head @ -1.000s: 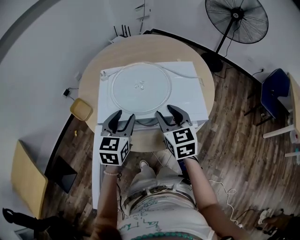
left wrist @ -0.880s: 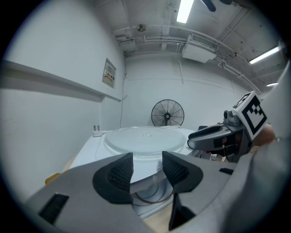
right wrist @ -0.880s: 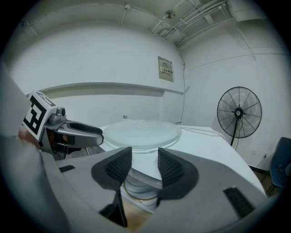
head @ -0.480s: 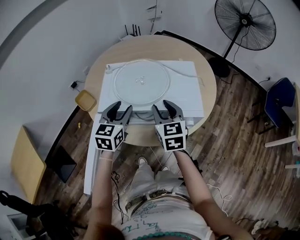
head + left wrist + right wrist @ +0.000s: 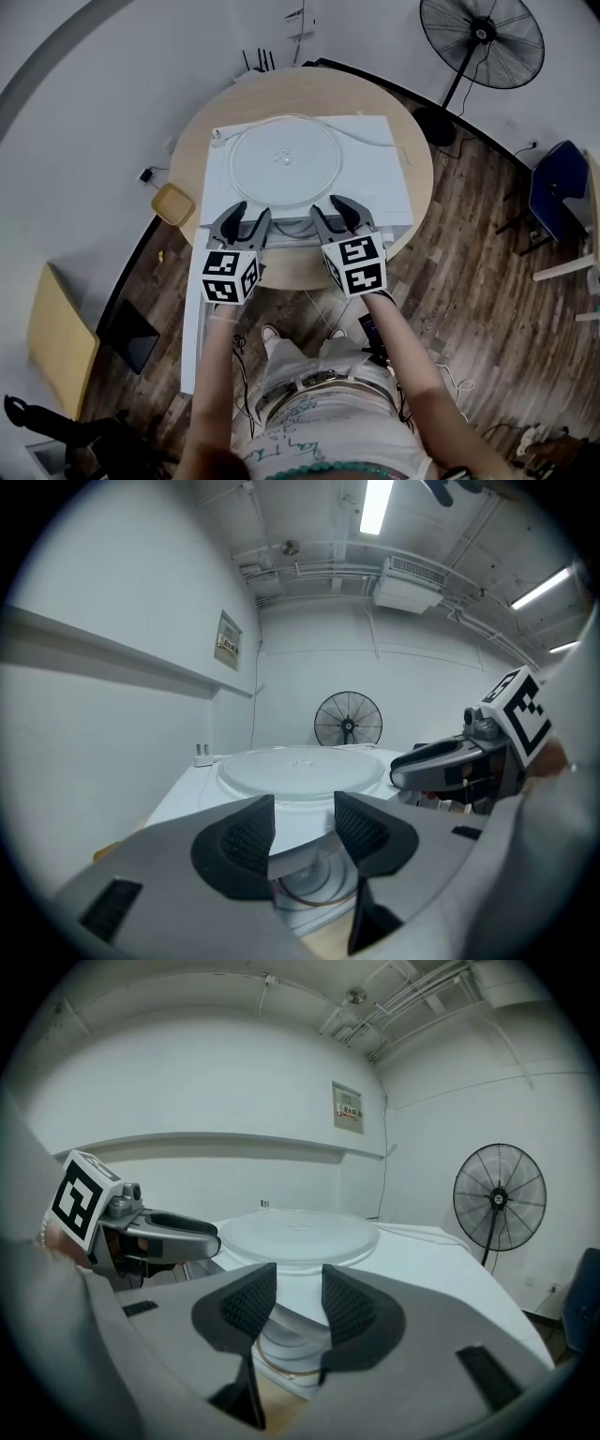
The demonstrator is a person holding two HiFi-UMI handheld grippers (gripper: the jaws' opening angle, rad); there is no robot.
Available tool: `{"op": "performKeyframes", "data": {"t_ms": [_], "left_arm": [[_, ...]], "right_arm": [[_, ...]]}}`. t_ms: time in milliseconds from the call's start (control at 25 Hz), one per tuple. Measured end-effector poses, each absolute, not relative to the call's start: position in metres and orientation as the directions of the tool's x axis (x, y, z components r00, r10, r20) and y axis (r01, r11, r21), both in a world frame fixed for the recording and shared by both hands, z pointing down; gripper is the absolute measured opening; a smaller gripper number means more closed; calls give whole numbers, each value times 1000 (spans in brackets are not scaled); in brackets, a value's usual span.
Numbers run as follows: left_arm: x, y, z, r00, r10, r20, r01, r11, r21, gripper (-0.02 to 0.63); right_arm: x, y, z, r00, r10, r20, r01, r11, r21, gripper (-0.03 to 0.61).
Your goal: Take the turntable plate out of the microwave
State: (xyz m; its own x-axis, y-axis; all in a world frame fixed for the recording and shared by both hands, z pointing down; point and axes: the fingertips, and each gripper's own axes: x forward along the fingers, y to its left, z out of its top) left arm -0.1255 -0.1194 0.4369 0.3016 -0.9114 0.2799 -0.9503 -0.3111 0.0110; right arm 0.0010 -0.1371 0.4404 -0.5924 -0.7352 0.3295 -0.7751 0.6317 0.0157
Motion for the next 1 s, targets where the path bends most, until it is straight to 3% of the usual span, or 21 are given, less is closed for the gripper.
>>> {"op": "performKeyframes", "data": {"t_ms": [280, 480, 680, 800, 1000], "left_arm": [[-123, -119, 436, 325, -905, 274, -940, -340, -9, 196], [-111, -107, 433, 365, -892, 266, -919, -391, -51, 140], [-100, -84, 429, 452, -853, 262, -885, -466, 12, 100], [-99, -70, 434, 465, -845, 264, -882, -467, 60, 32], [-87, -43, 440, 492, -826, 275, -865, -500, 46, 15]], "right_arm": [[3, -139, 440, -585, -749, 309, -786, 618, 8, 140], [4, -130, 436, -627, -726, 281, -760, 649, -20, 138], [8, -106, 422, -694, -683, 228, -711, 699, -74, 70], [13, -87, 425, -700, -679, 221, -704, 708, -57, -3], [14, -57, 432, -716, -669, 199, -689, 723, -48, -9]]}}
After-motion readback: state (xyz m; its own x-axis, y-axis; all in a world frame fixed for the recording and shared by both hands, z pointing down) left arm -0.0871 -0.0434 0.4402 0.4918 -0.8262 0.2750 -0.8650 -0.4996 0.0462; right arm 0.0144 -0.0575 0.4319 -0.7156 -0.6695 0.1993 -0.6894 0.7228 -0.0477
